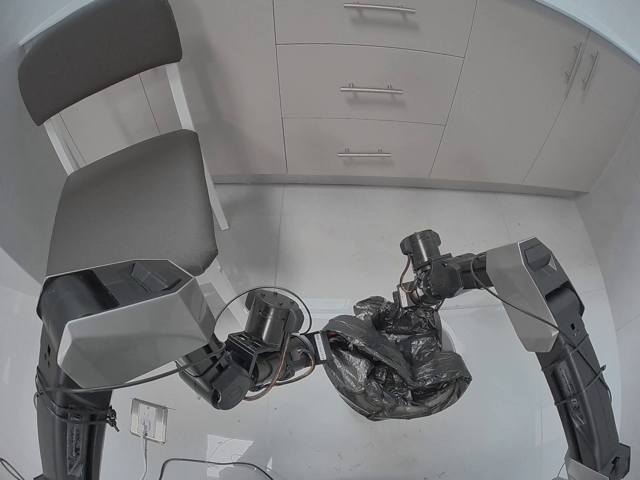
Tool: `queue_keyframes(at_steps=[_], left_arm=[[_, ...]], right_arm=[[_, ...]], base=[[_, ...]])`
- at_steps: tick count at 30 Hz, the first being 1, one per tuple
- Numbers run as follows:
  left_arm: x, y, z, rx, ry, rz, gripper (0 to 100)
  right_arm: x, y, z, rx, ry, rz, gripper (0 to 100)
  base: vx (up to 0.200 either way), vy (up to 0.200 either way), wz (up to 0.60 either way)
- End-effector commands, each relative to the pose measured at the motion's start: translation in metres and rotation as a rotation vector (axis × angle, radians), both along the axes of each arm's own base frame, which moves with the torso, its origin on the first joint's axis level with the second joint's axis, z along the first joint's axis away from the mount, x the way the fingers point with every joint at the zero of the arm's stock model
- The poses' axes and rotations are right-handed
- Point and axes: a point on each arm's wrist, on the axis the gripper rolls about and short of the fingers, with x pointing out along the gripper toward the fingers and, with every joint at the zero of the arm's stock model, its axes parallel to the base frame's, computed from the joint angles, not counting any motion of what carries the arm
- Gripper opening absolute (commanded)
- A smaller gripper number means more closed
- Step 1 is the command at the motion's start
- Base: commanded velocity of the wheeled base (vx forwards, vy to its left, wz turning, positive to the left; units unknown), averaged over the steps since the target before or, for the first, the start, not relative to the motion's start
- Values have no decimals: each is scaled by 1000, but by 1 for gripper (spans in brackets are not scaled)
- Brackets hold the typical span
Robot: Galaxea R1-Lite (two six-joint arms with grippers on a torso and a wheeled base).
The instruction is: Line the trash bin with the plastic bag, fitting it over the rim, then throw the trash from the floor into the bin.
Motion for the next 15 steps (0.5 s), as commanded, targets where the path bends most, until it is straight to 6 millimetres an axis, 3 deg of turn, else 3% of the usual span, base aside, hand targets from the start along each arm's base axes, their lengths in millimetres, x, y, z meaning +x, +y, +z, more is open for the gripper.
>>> queue_keyframes(at_steps=[1,15], left_arm=[[0,0,-1,0,2,0,0],[0,0,-1,0,2,0,0]], right_arm=[[6,-5,37,41,-88,-16,100],[-3,15,102,93,-234,-6,100]], base=[[0,0,0],[0,0,0]])
